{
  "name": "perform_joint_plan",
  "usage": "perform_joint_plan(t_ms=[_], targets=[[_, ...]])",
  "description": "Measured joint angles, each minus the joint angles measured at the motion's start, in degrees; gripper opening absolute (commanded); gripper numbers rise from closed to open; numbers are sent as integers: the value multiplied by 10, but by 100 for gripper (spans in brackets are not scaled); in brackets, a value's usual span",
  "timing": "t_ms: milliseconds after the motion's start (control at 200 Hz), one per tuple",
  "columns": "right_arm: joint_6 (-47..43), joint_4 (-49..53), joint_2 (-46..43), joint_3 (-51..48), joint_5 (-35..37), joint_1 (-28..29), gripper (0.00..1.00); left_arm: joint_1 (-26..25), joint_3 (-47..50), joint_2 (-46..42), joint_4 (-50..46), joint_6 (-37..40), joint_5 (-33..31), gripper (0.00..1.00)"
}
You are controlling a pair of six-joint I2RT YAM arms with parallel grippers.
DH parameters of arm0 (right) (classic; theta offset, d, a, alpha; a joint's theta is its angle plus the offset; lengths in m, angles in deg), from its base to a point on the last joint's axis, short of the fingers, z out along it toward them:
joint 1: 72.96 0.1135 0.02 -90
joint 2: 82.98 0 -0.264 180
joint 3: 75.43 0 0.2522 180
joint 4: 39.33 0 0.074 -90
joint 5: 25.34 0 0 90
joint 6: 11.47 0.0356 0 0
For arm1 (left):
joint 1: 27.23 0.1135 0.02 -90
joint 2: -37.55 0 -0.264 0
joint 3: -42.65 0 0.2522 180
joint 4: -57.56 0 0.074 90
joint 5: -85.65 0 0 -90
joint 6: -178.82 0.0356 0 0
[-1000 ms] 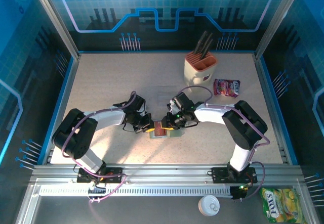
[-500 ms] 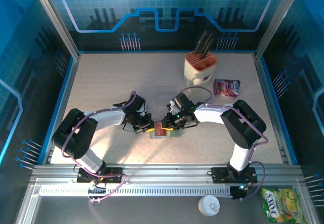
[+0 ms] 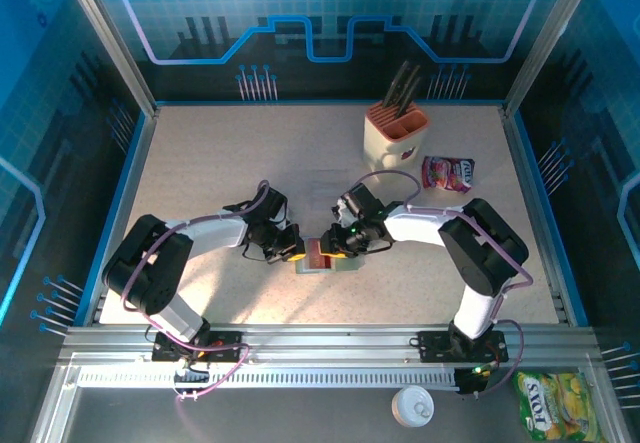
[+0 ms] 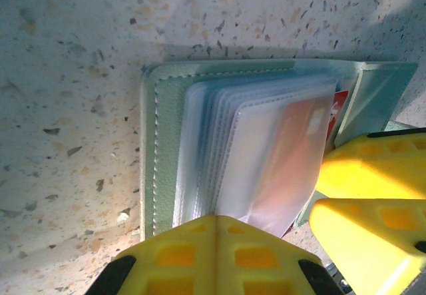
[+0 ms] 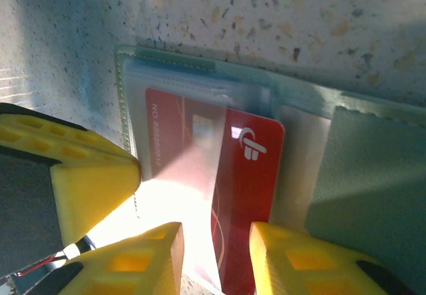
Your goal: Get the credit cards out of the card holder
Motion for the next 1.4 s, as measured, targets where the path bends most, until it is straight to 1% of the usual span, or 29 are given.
perform_joint_plan(t_ms=[240,475,715,960,1401], targets=[[-7,41,-21,3,21,0,36,0,-1,-3,-5,0,-2,2],[-11,51,-34,4,32,-2,37,-1,-29,-17,-19,0,-2,2],[-10,54,-34,4,34,-4,38,-18,-52,-11,-17,0,1,1],[-6,38,-34,-2,30,-7,38,-24,-53,24,-16,0,3,0],[15,-10,-1,-10,-2,-14,36,-25,-53,42,-20,5,-5,0]])
